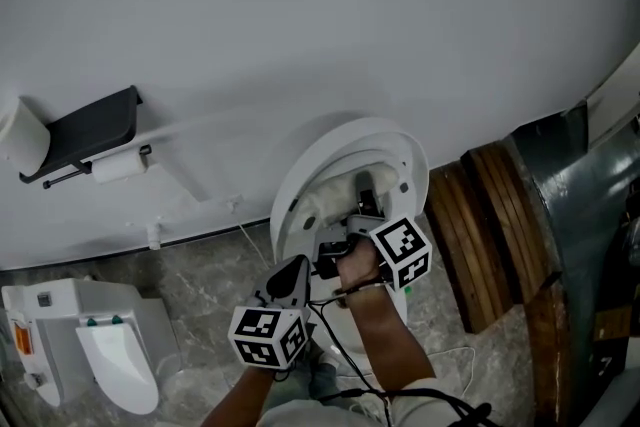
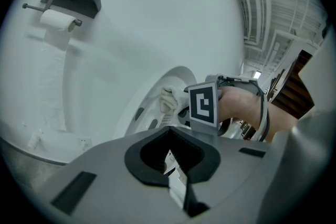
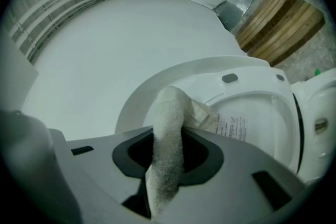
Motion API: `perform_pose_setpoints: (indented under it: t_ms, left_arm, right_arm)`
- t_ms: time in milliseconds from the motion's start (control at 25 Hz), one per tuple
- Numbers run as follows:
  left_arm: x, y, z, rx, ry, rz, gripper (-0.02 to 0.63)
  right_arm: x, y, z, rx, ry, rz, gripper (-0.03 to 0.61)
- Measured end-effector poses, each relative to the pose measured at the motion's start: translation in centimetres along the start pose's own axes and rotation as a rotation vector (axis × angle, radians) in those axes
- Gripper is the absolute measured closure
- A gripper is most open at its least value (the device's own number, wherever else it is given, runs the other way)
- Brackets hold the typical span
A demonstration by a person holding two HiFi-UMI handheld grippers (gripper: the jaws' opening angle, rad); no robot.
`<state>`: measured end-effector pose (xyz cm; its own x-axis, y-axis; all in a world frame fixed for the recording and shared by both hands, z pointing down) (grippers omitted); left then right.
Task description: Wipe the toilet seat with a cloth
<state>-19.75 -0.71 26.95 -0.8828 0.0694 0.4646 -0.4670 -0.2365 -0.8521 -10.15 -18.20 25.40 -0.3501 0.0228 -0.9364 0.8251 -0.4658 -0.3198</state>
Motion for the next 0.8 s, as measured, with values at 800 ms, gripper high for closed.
perform_pose_setpoints:
  t_ms: [800]
  left_arm:
    - [-2.5,-1.4,2.9,0.042,-0.028,0.004,0.617]
  right_arm:
    - [-3.3,6.1,2.0,-0.043,-0.034,0.0,0.479]
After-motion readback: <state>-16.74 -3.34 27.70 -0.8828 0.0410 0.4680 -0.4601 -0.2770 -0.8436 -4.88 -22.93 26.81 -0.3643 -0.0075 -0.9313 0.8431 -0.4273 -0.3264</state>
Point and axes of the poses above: the fingertips, and each gripper's own axes: z forward along the fingers, x to its left, y out of its top, the point moved 6 cm from there along -z, backward along the fingers, and after that the axes turned 5 degrees about -x, right-handed, at the moved point
